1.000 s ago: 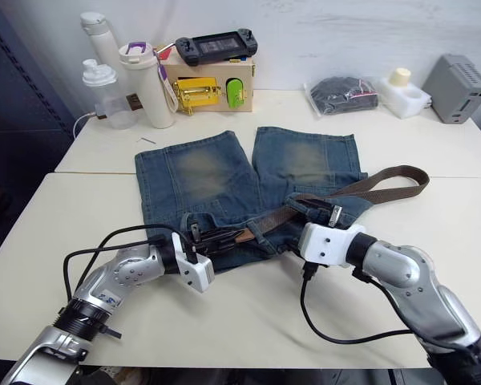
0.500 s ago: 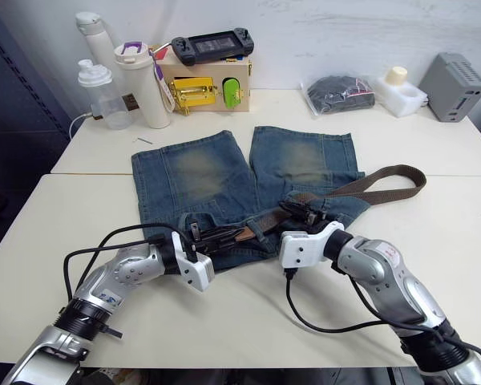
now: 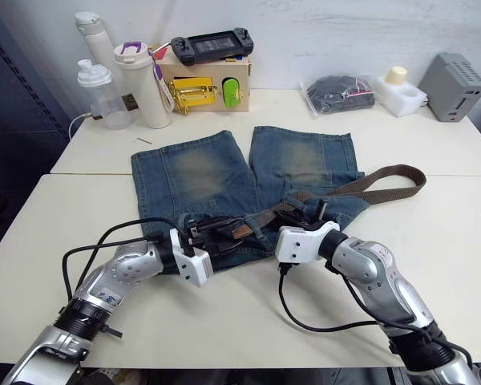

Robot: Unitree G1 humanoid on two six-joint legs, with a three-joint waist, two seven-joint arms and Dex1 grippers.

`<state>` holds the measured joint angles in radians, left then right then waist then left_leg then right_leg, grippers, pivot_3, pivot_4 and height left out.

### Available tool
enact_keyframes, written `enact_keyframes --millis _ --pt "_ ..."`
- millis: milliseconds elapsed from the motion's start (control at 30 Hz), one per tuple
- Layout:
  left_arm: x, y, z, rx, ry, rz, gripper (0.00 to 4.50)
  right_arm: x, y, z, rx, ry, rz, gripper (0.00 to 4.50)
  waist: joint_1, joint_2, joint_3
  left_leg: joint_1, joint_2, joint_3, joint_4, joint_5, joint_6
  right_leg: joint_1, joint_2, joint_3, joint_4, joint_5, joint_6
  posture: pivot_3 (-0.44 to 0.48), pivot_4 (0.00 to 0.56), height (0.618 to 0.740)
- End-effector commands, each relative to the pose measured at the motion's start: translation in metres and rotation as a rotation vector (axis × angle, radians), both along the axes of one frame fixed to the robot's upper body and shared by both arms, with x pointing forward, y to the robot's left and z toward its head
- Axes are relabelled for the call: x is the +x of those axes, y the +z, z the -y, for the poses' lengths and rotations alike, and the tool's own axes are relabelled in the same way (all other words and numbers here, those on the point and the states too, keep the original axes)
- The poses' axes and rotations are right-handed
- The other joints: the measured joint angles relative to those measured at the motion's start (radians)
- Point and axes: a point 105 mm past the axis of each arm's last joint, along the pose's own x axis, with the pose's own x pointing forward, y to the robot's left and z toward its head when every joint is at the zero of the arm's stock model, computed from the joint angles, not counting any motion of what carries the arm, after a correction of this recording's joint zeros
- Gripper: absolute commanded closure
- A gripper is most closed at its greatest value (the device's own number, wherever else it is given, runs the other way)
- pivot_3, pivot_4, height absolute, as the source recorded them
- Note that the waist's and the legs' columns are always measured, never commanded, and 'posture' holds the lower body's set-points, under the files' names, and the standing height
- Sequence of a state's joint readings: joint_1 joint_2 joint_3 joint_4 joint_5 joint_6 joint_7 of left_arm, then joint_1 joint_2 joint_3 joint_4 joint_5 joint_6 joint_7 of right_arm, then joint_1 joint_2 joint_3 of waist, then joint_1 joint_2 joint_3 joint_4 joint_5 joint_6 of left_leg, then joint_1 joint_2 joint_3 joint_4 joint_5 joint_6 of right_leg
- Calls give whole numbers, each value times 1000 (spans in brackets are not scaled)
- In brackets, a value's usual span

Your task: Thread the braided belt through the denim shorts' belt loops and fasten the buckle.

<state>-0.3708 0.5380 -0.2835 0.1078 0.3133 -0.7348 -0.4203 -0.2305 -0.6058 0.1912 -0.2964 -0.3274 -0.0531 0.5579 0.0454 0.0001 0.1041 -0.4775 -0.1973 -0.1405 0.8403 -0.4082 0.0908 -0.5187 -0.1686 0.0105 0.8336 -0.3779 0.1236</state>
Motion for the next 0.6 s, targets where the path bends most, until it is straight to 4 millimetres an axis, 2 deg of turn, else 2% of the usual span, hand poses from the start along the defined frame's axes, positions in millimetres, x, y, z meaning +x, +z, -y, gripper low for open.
enact_keyframes --millis 33,233,367,600 --pt "-7 19 -3 -51 -28 9 952 -3 18 -4 62 17 20 4500 -2 0 0 0 0 0 0 0 0 0 0 0 0 0 0 0 150 646" --pt "-3 28 -9 -39 -5 17 952 -12 12 -16 106 70 -49 4500 -11 0 0 0 0 0 0 0 0 0 0 0 0 0 0 0 150 646" --pt "0 23 -13 -8 12 10 952 -15 10 -20 111 83 -60 4500 -19 0 0 0 0 -1 0 0 0 0 0 1 0 0 0 0 150 646" --pt "-9 18 -13 -7 -19 -26 952 -16 11 -25 112 97 -74 4500 -22 0 0 0 0 -2 -1 -1 -1 0 0 0 0 0 0 0 150 646"
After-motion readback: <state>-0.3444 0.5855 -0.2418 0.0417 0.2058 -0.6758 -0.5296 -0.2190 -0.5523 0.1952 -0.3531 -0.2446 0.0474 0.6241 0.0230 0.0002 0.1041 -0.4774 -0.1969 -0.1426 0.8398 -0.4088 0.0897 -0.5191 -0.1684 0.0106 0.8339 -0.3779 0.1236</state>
